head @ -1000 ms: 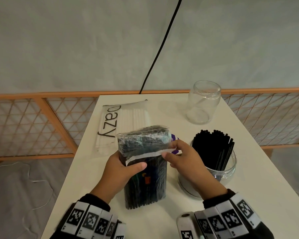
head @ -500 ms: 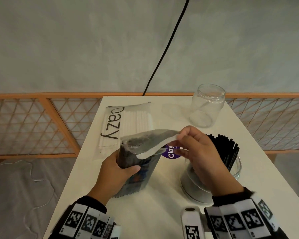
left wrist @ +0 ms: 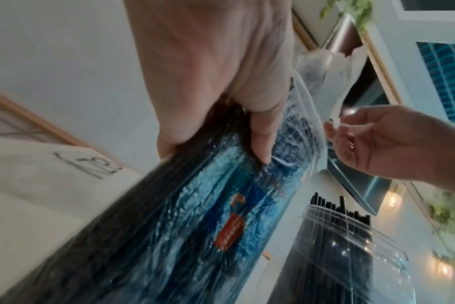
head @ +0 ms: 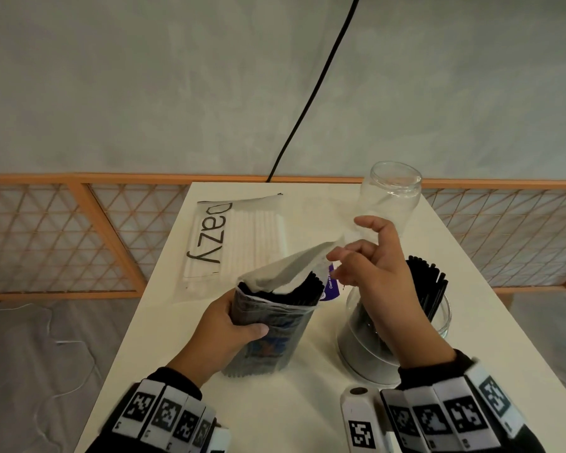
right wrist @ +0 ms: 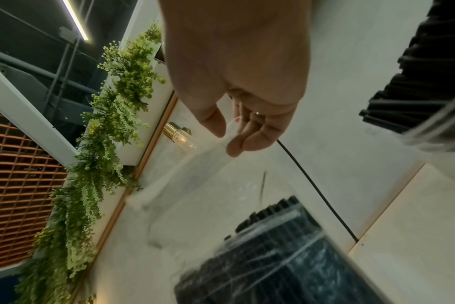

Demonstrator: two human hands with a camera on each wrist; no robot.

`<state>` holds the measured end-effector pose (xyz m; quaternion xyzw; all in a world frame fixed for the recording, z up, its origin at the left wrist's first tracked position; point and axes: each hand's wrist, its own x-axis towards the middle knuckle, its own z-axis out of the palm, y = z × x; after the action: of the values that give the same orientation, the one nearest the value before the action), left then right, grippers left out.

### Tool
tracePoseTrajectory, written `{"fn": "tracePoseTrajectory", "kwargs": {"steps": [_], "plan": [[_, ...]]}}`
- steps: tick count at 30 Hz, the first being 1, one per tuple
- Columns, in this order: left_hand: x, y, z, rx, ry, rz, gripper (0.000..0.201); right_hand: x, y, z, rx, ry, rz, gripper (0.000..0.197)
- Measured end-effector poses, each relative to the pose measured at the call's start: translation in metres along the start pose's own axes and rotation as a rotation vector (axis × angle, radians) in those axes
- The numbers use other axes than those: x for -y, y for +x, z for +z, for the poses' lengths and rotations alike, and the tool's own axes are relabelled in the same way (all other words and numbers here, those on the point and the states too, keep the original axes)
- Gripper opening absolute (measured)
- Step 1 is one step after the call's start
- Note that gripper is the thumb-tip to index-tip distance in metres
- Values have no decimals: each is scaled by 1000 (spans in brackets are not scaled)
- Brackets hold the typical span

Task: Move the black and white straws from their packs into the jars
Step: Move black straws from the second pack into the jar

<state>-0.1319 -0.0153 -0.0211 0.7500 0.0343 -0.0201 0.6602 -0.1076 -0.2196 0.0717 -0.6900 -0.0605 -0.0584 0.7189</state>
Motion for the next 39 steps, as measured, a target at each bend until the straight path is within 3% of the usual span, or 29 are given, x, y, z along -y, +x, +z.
{"fn": "tracePoseTrajectory", "kwargs": {"steps": [3,10,14,17,21,25,28,33,39], "plan": [[-1,-2,1,-7,-57,-5,43,1,3,-7,-39,14,-18,45],[6,0,3,17,-168,-103,40,-18,-13,-1,137,-195,80,23],[0,-2,6,45,-266,-95,61,-33,-18,0,90,-262,149,33],[-4,0,5,57,-283,-84,60,-37,-16,-2,62,-271,202,33],[-7,2,1,72,-194,-30,69,-30,-18,1,244,-118,261,48],[-5,-1,-2,-1,-199,-8,57,-28,-17,0,313,39,185,61],[-7,0,-4,17,-146,19,65,-28,-14,1,284,49,99,68],[-17,3,-2,12,-97,109,47,-19,-9,7,359,-87,-27,88],[-20,-1,-3,19,-71,121,42,-16,-9,15,375,-191,-106,92]]}}
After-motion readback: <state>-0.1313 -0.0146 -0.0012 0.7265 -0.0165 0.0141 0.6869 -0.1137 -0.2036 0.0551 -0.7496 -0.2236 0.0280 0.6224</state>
